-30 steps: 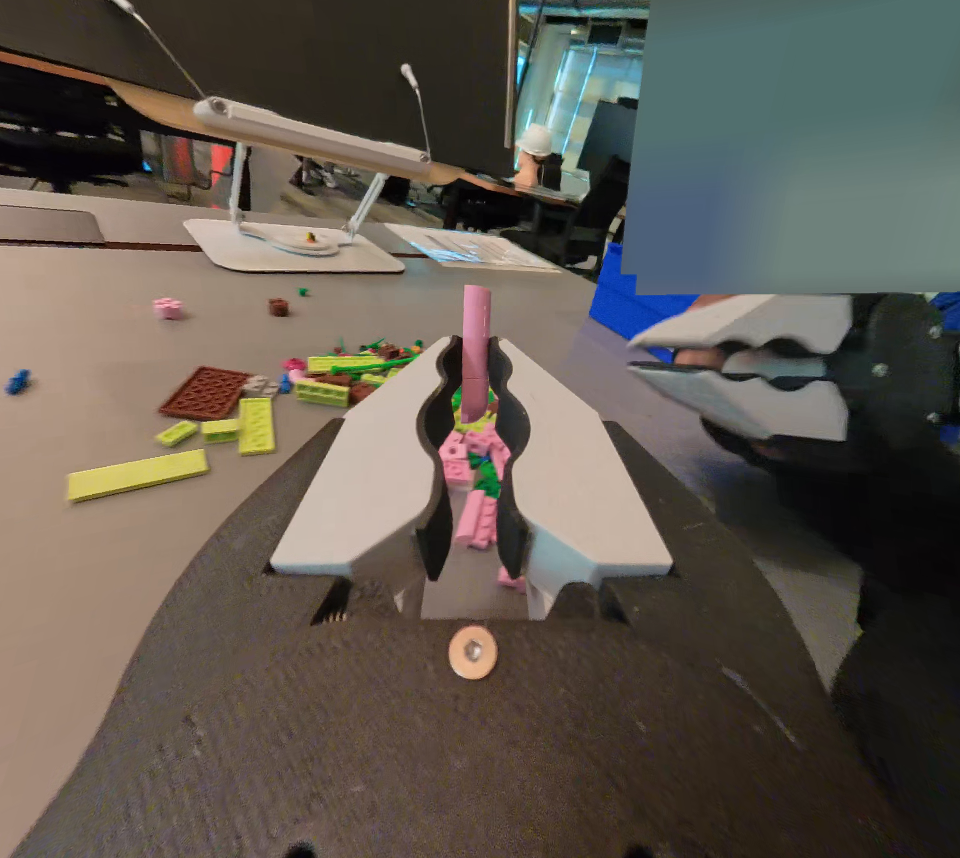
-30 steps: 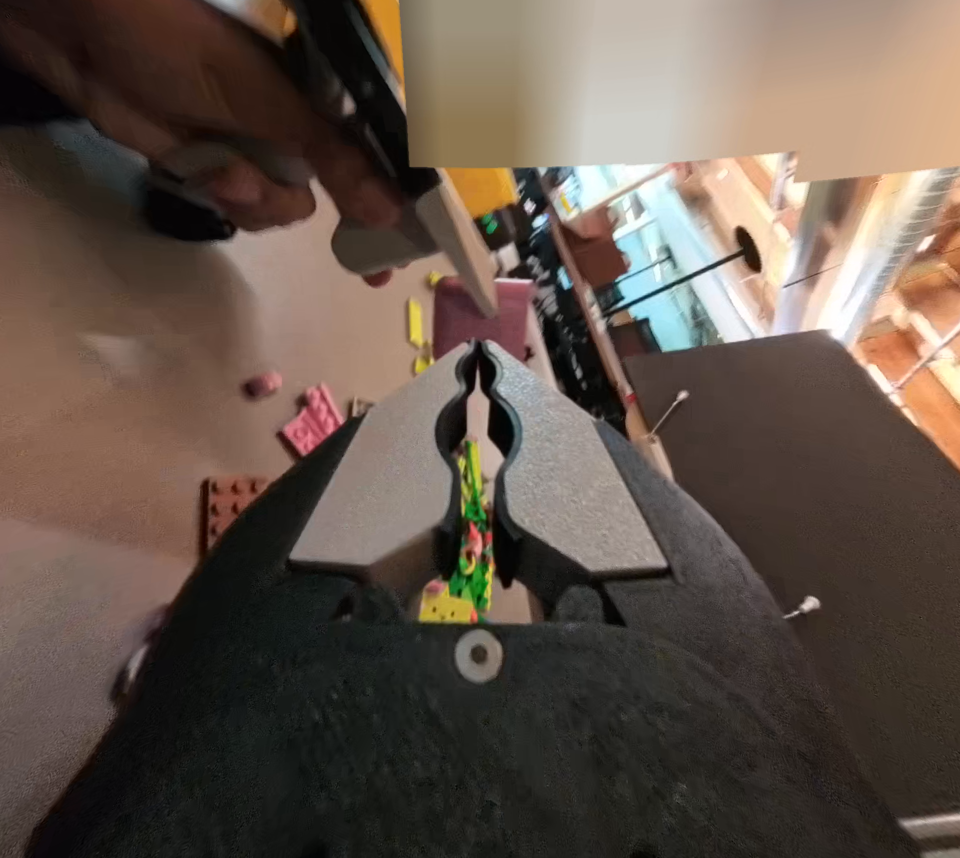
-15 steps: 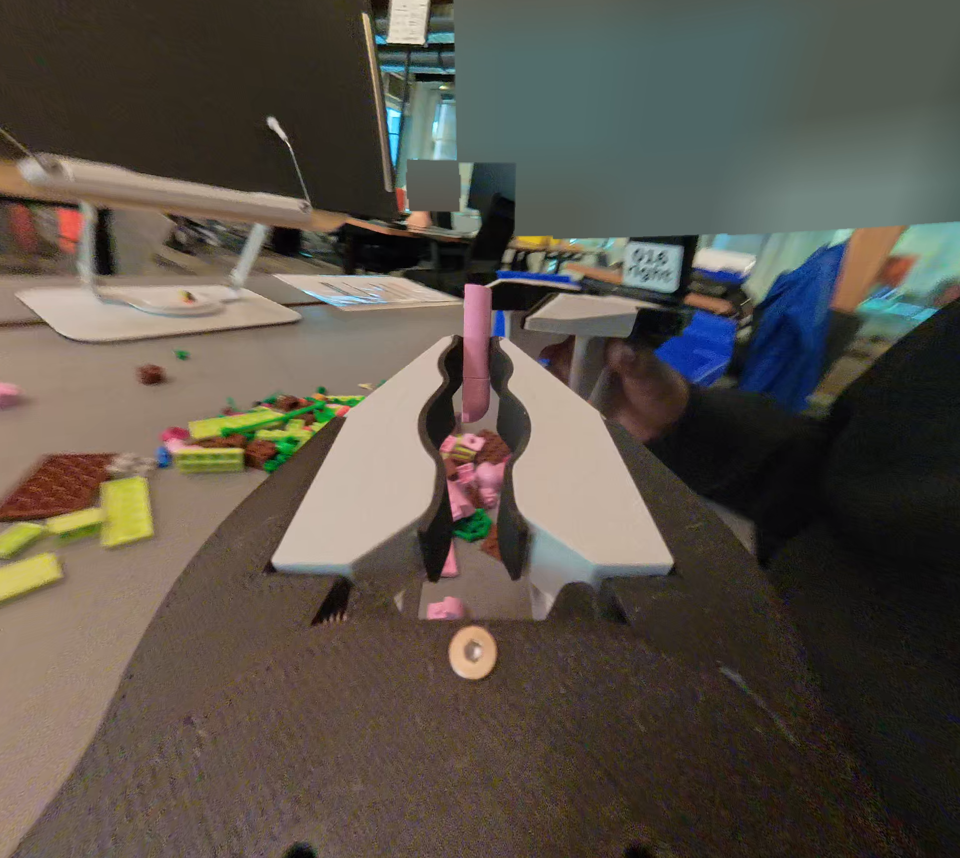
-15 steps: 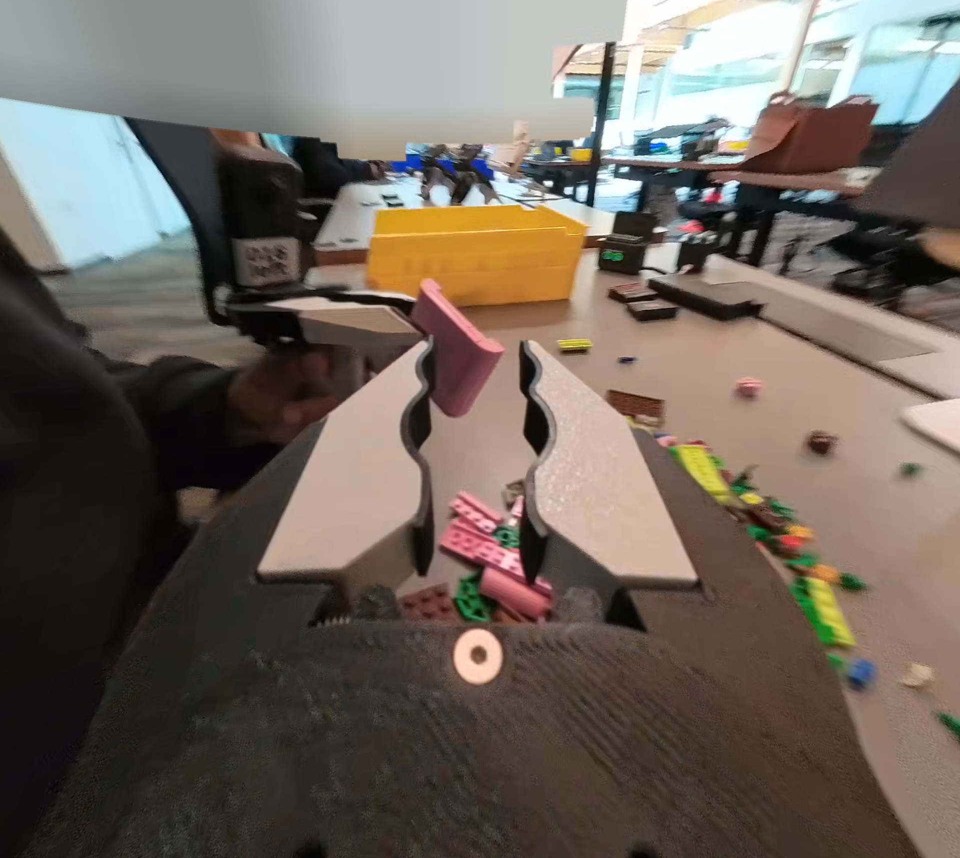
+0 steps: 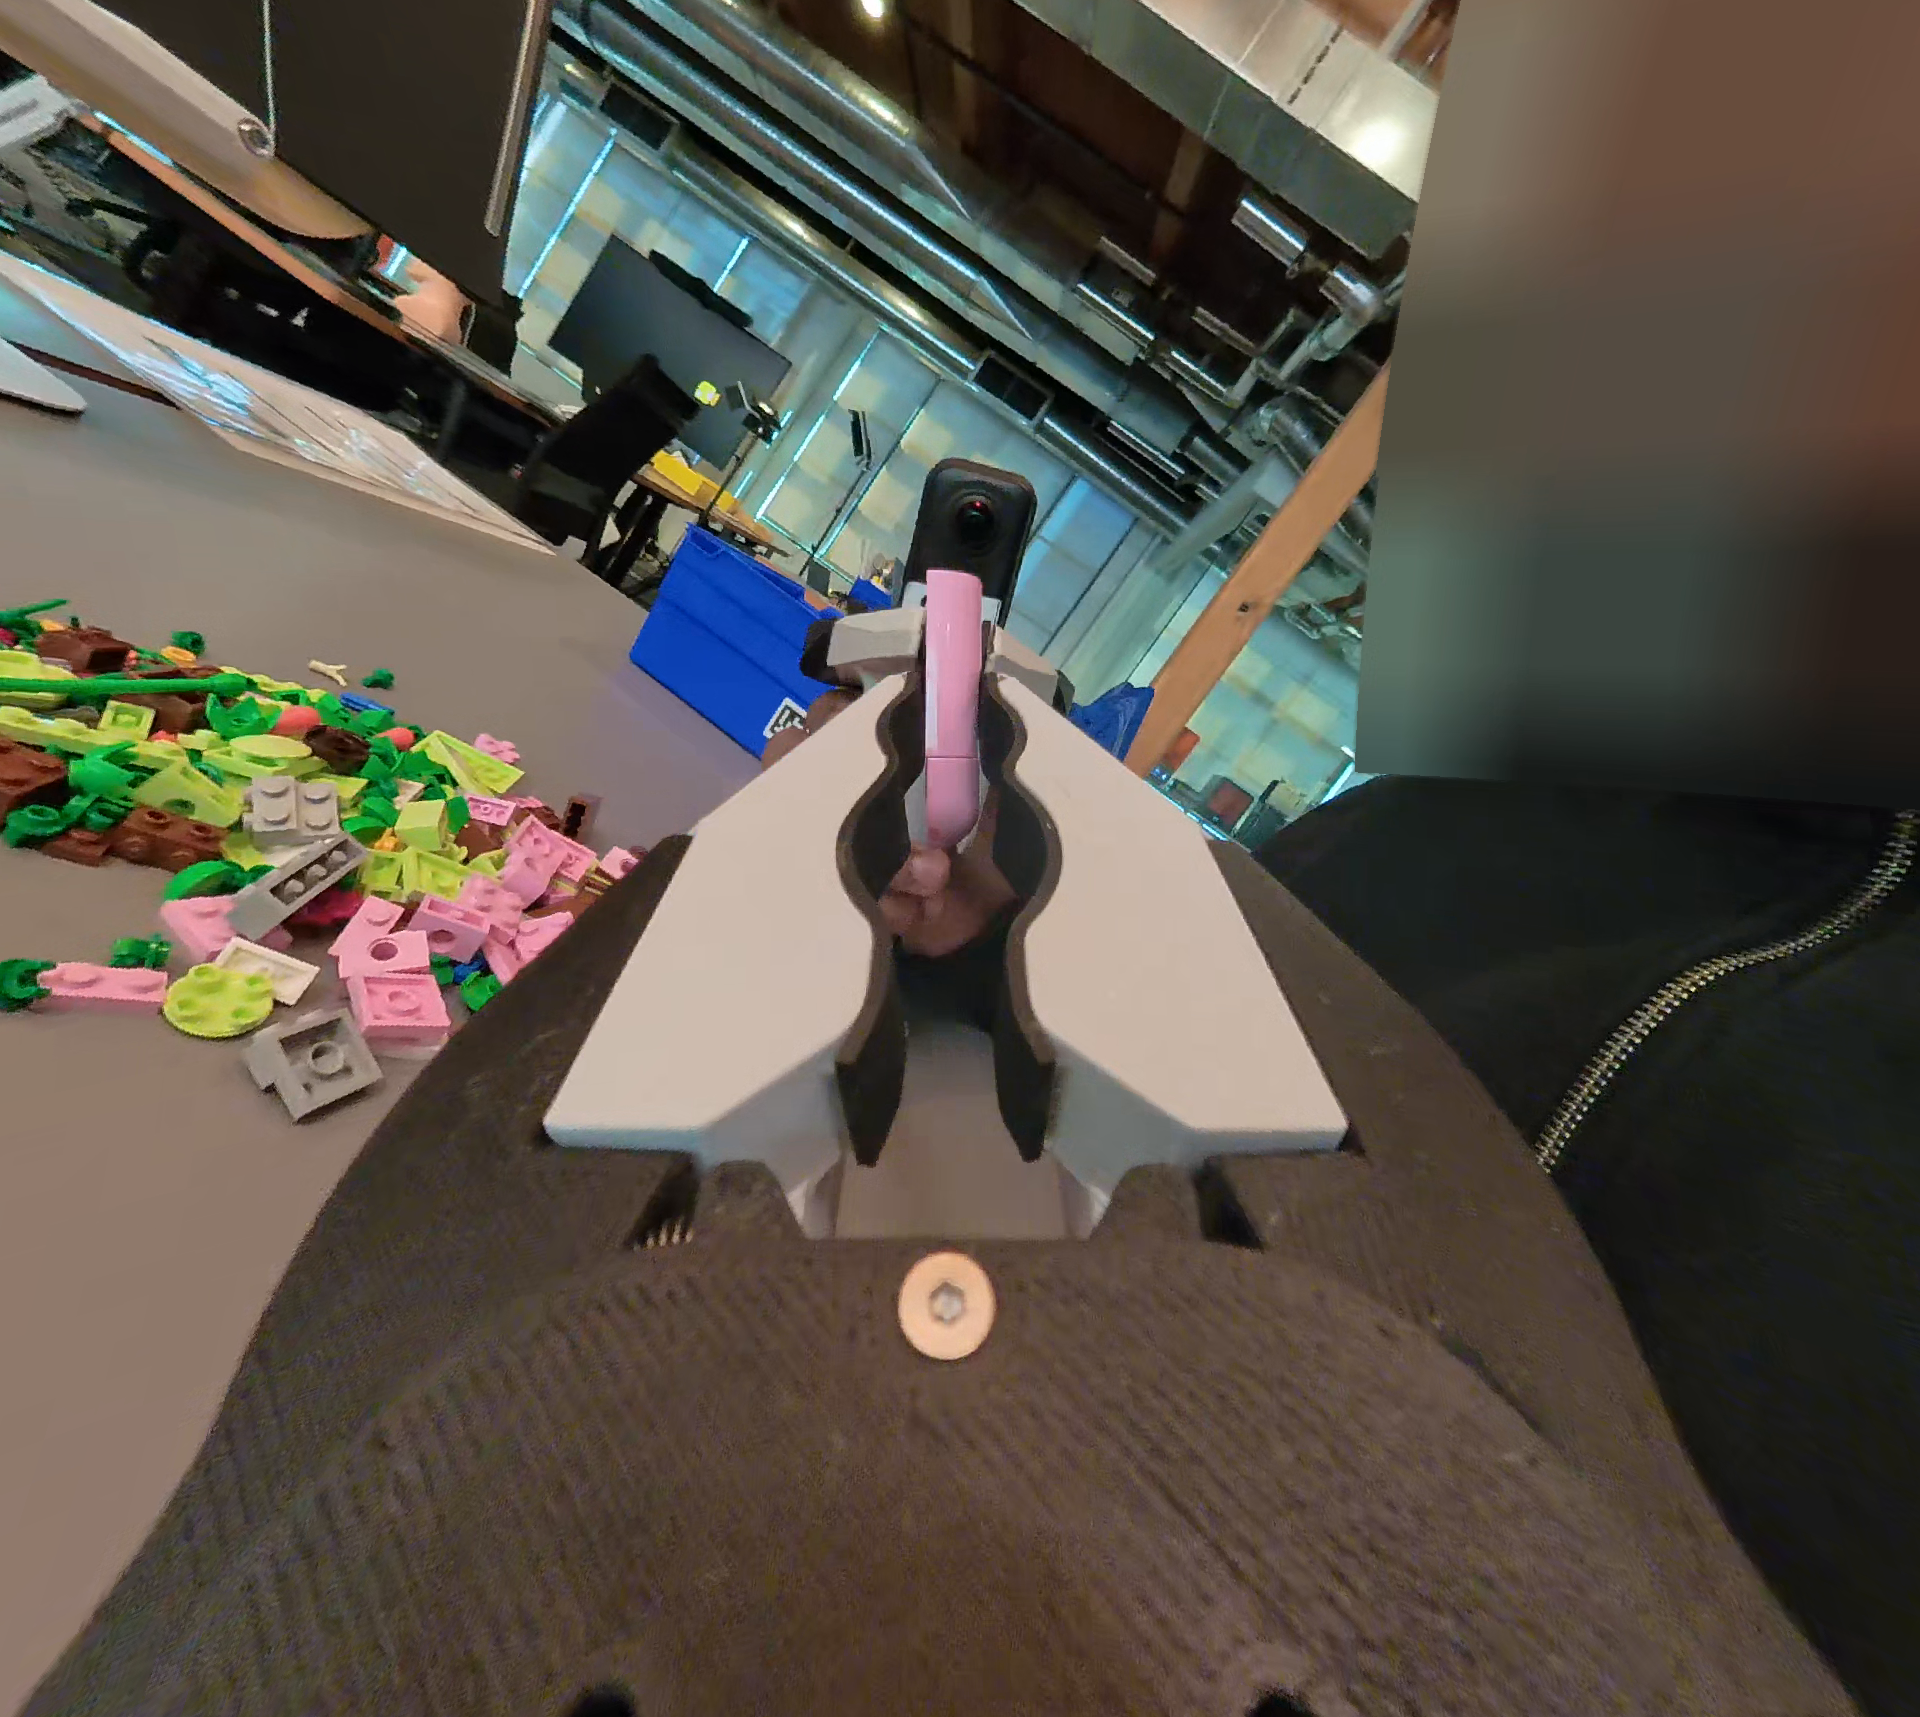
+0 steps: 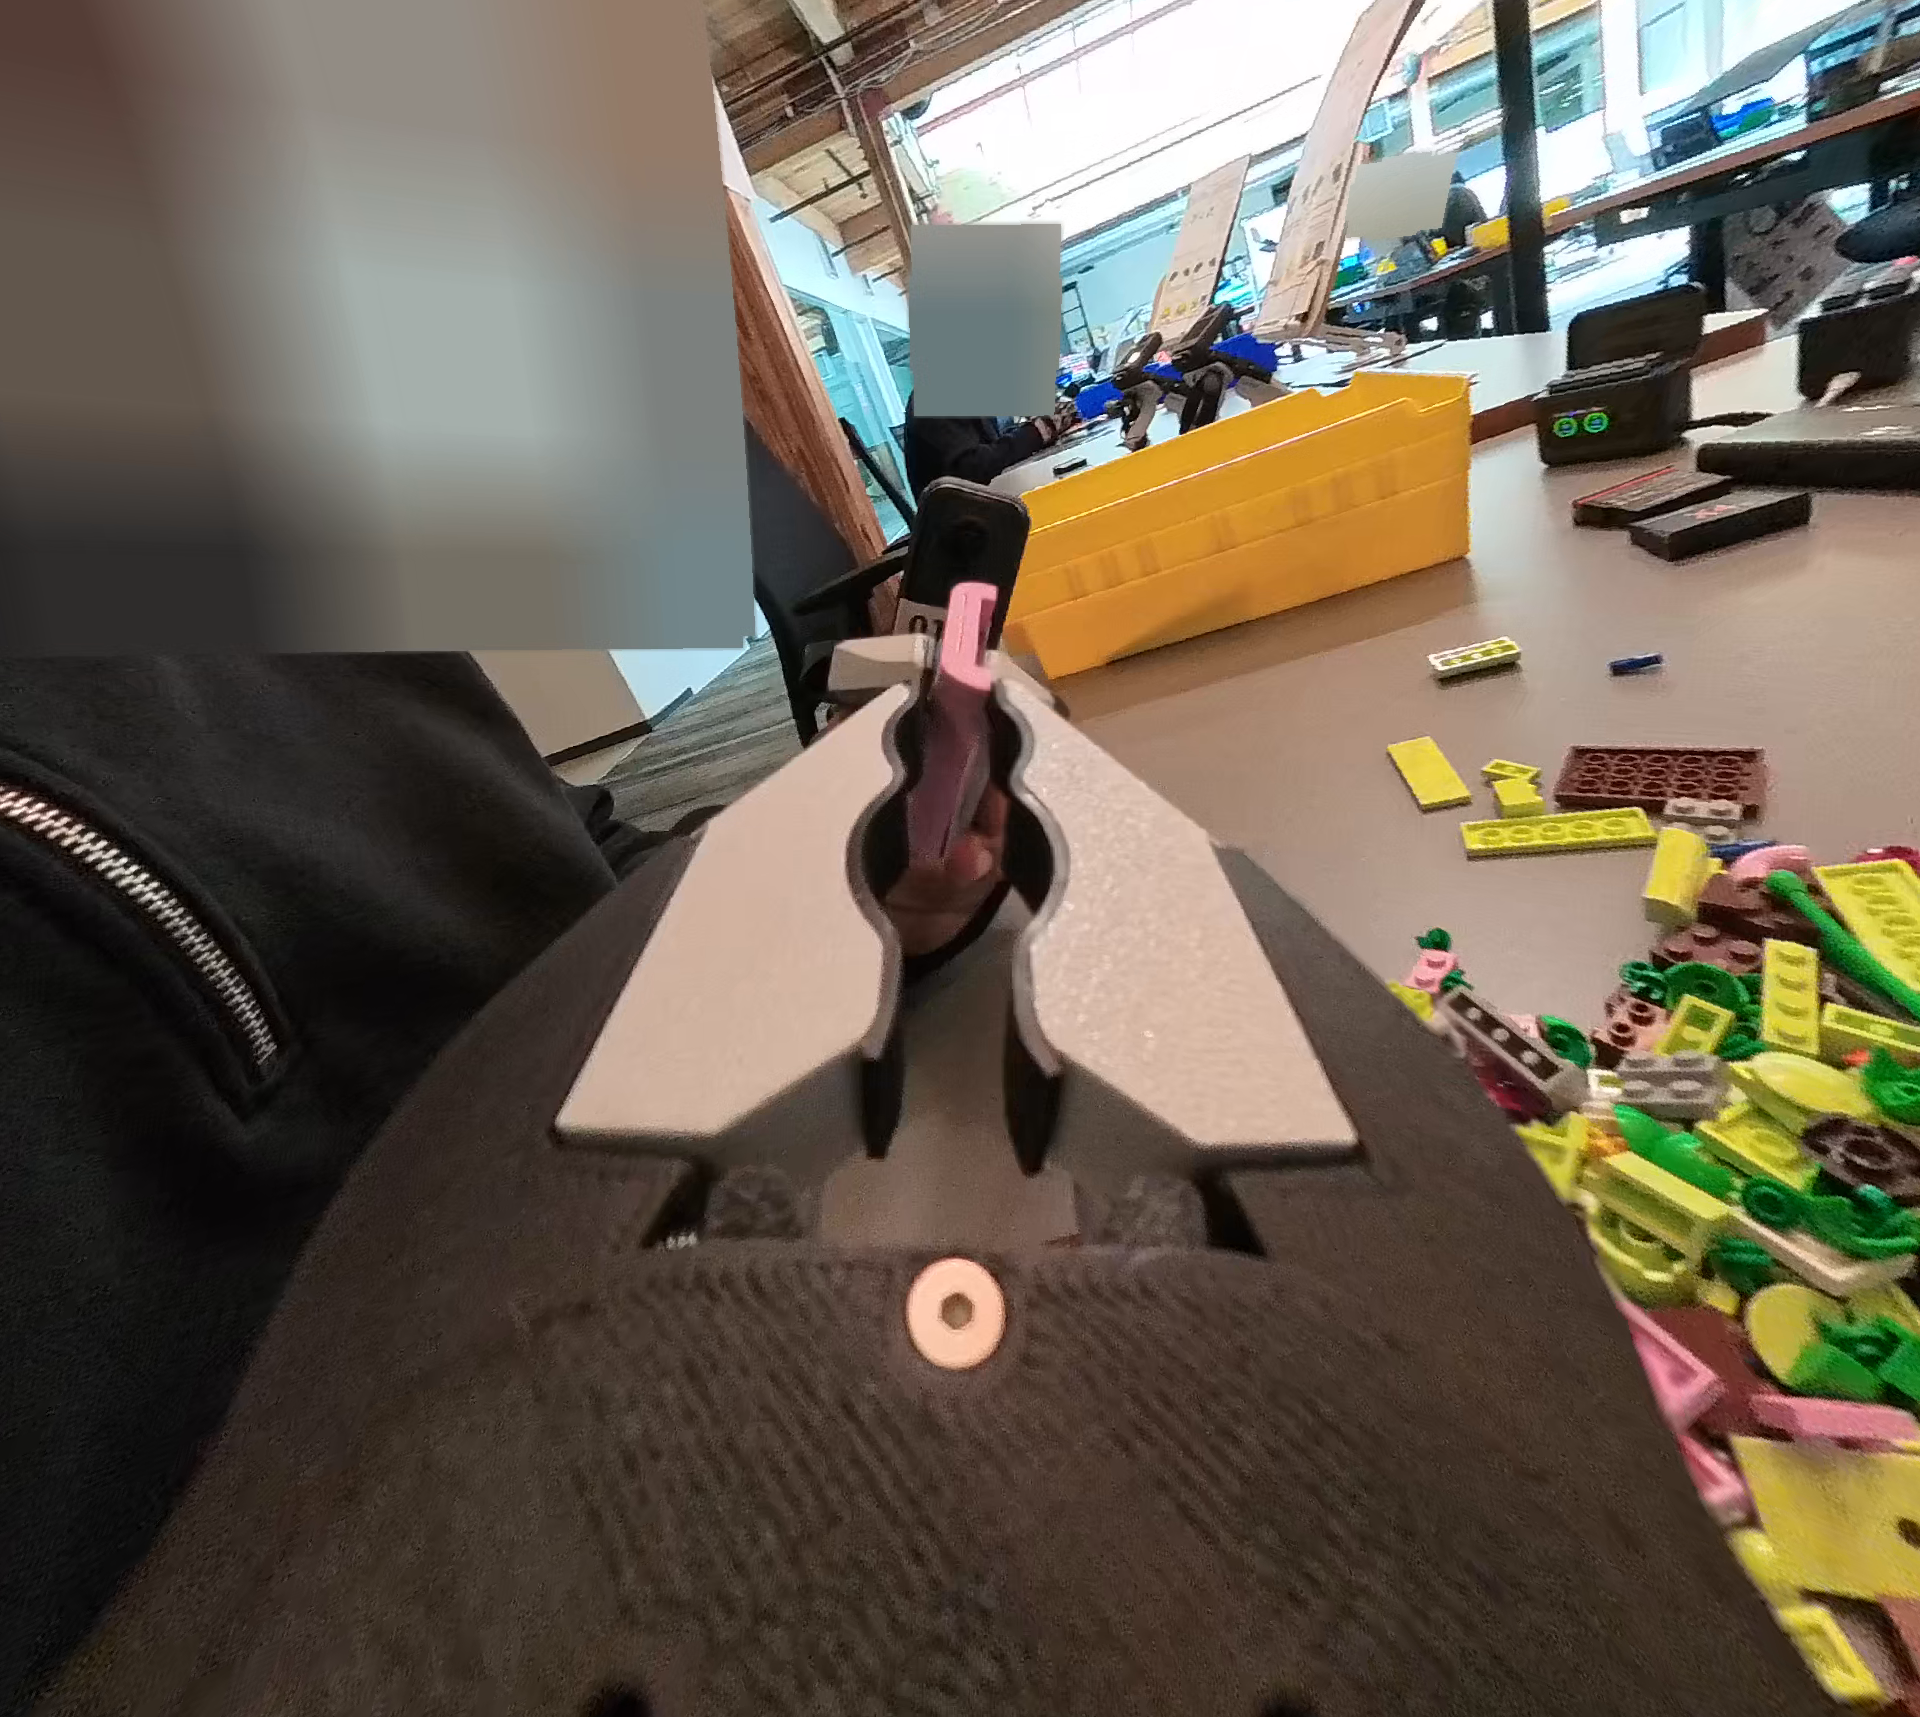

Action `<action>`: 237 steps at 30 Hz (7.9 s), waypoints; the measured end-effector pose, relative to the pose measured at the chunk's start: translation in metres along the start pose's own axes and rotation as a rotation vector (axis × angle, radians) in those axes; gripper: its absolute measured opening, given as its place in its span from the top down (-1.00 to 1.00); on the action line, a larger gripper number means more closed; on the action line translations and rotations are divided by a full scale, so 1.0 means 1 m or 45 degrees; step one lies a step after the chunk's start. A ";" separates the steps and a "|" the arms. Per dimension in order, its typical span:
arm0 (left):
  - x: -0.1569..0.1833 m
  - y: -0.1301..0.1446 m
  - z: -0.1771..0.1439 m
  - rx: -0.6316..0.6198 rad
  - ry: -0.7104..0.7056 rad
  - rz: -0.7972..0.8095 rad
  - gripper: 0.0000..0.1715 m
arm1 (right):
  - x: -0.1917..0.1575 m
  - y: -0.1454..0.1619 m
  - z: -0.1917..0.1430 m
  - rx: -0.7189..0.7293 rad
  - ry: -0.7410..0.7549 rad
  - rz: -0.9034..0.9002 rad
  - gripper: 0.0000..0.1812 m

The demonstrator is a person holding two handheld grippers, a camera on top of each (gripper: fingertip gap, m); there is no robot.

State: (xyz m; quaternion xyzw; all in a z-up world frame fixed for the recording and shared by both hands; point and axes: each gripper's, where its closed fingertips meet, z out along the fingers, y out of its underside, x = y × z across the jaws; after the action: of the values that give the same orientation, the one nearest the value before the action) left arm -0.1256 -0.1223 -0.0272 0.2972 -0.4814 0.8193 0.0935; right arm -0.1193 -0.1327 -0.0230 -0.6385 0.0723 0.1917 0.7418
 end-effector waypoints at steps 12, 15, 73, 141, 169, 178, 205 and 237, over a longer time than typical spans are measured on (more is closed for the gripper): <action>0.007 0.000 0.000 0.012 0.135 -0.157 0.93 | -0.010 -0.003 -0.001 0.026 -0.150 0.136 0.94; 0.010 0.000 0.000 0.011 0.178 -0.209 0.93 | -0.014 -0.004 -0.001 0.028 -0.185 0.159 0.94; 0.020 0.033 0.012 -0.251 -0.395 1.638 0.92 | -0.030 0.008 -0.008 -0.131 -0.129 -0.403 0.79; -0.029 0.126 -0.071 -1.354 -0.530 0.703 0.25 | -0.025 0.123 0.007 -0.805 0.406 -0.346 0.67; -0.024 0.114 -0.073 -1.244 -0.600 0.744 0.16 | -0.015 0.136 -0.005 -1.034 0.476 -0.437 0.85; -0.014 0.130 -0.079 -1.334 -0.546 0.733 0.19 | -0.011 0.144 -0.018 -1.054 0.509 -0.302 0.83; -0.026 0.132 -0.063 -1.381 -0.504 0.858 0.39 | -0.003 0.131 -0.020 -0.936 0.459 -0.223 0.75; -0.069 0.099 -0.047 -1.191 -0.914 0.810 0.12 | 0.003 0.122 -0.021 -0.936 0.473 -0.290 0.90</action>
State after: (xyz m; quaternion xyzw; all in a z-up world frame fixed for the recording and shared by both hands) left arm -0.1321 -0.1246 -0.1564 0.3232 -0.8513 0.3620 -0.1995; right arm -0.1596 -0.1393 -0.1403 -0.8880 0.0606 0.0031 0.4558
